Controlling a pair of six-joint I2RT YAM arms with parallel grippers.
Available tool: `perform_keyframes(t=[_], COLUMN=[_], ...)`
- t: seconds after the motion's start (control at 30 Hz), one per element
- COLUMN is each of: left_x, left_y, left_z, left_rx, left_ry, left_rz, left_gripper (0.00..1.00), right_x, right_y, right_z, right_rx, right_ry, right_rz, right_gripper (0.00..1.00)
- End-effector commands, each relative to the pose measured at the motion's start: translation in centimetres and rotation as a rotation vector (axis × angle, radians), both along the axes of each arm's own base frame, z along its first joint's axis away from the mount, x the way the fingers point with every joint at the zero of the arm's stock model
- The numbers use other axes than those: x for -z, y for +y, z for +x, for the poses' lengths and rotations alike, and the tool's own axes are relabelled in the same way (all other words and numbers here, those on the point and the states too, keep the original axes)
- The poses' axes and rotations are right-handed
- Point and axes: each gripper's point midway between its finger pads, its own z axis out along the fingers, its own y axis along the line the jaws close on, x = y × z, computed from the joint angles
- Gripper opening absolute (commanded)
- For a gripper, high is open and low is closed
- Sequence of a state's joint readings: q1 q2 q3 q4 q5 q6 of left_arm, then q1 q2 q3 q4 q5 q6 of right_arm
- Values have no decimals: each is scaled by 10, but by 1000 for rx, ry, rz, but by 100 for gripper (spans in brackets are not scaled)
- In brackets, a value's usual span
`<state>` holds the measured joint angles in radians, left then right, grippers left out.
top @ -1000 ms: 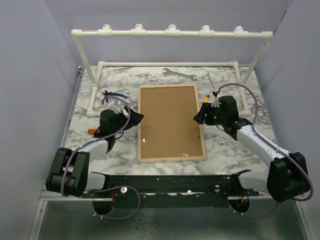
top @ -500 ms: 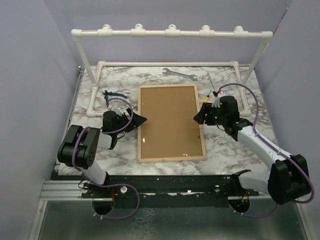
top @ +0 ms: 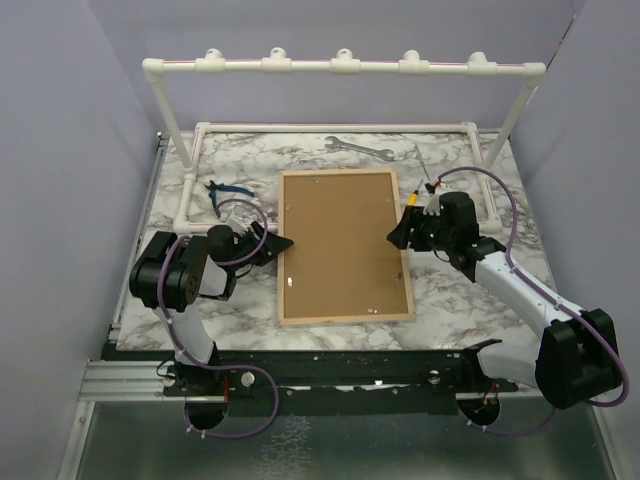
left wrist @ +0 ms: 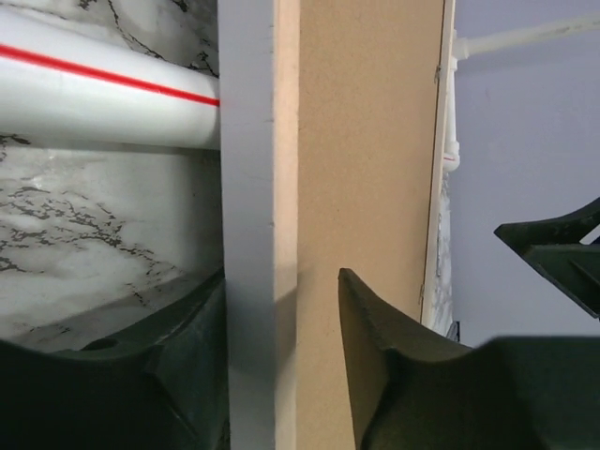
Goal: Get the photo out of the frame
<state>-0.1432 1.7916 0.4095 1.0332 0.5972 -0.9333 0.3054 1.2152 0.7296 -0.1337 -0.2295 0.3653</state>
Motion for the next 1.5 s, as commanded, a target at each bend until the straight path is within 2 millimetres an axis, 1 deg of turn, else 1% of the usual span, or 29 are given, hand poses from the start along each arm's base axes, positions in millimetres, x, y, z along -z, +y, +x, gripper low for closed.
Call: perform_keyframes(t=[0.0, 0.2, 0.27, 0.37, 0.57, 0.6, 0.7, 0.8, 0.9, 1.0, 1.03, 1.1, 1.13, 1.17, 1.2, 1.33, 1.47], left_x=[-40, -75, -80, -80, -92, -96, -82, -80, -88, -101, -108, -114, -118, -121, -125, -147, -169], left_y=[-10, -14, -15, -16, -16, -16, -13, -5, 4, 15, 18, 24, 25, 25, 24, 22, 23], left_z=[-6, -15, -16, -15, -14, -13, -7, -1, 2, 5, 5, 4, 3, 2, 1, -2, -3], left_rx=[60, 86, 96, 97, 92, 92, 59, 20, -11, -52, -61, -81, -81, -78, -72, -65, -63], left_ry=[-127, -209, -210, -202, -199, -213, -156, -134, -125, -99, -97, -79, -68, -62, -60, -82, -96], left_rz=[-145, -301, -334, -346, -354, -342, -226, -101, 13, 114, 138, 171, 180, 184, 182, 170, 171], left_gripper=[45, 31, 24, 13, 0, 0, 0, 0, 0, 0, 0, 0, 0, 0, 0, 0, 0], right_x=[-1, 0, -1, -4, -8, -8, -9, -8, -10, -14, -15, -16, -16, -16, -15, -13, -7], right_y=[0, 0, 0, 0, -4, -4, -6, -9, -12, -11, -9, 2, 10, 17, 22, 40, 59], right_z=[-7, -8, -8, -8, -8, -8, -6, -5, -4, -2, -1, -2, -3, -4, -4, 2, 12], right_rx=[-23, -24, -22, -19, -12, -11, 6, 26, 40, 41, 33, -31, -77, -111, -132, -168, -166], right_ry=[12, 14, 13, 5, -8, -9, -8, -4, -14, -32, -34, -30, -21, -8, 4, 31, 58], right_rz=[7, 7, 8, 10, -4, -6, -14, -24, -29, -19, -12, 12, 30, 50, 69, 89, 22], right_gripper=[62, 62, 62, 62, 62, 62, 60, 59, 58, 58, 58, 58, 56, 52, 46, 26, 3])
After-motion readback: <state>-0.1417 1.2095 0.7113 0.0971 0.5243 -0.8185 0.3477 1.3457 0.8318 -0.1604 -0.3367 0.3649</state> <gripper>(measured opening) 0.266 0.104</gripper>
